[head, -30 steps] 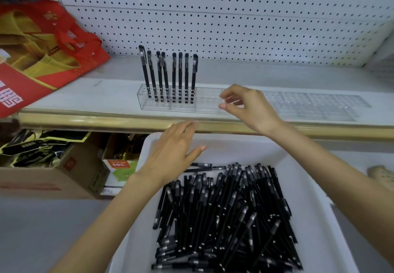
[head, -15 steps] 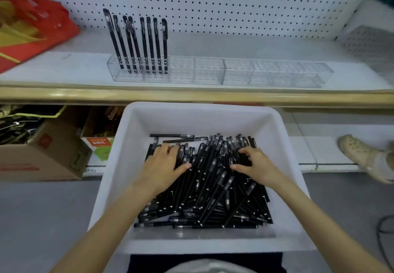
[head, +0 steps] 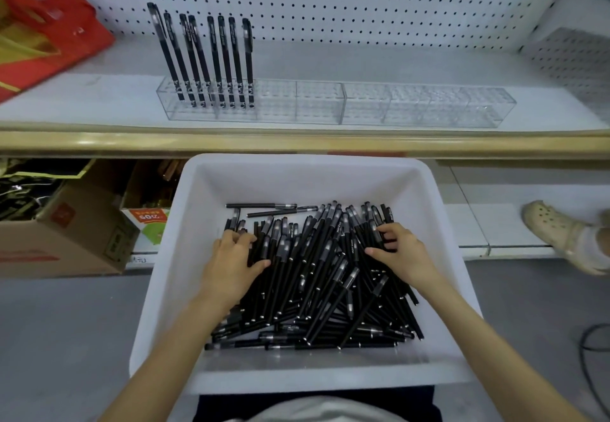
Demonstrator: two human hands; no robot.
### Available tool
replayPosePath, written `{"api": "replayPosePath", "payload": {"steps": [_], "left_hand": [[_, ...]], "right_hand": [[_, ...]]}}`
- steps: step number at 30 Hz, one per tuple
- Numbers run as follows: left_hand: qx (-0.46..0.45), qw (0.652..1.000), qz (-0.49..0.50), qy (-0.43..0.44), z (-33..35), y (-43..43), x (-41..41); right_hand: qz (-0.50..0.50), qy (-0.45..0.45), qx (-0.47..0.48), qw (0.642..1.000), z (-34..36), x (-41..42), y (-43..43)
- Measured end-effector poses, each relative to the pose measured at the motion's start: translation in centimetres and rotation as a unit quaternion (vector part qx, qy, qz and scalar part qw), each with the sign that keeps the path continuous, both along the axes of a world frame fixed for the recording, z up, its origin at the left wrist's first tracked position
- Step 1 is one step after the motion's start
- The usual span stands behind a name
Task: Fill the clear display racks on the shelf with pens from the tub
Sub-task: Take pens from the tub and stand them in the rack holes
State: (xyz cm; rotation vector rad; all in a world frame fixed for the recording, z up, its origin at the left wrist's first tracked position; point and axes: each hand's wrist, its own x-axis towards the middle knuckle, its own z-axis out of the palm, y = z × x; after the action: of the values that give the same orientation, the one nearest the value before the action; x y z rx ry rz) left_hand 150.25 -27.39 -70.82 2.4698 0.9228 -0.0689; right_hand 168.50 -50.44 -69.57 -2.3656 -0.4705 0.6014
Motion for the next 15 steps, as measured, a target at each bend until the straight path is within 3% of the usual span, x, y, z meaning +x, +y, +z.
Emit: {"api": "replayPosePath", "payload": {"steps": [6, 15], "left_hand": [[-0.092, 0.992, 0.082, -0.031, -0.52, 0.65, 0.23], [-0.068, 0.994, 0.081, 0.023, -0.18, 0.5, 0.57]], "right_hand": [[-0.044, 0.046, 0.029, 0.998, -0.79, 0.13, 0.44], [-0.05, 0.032, 0.01, 0.998, -1.04, 0.51, 0.58]]}}
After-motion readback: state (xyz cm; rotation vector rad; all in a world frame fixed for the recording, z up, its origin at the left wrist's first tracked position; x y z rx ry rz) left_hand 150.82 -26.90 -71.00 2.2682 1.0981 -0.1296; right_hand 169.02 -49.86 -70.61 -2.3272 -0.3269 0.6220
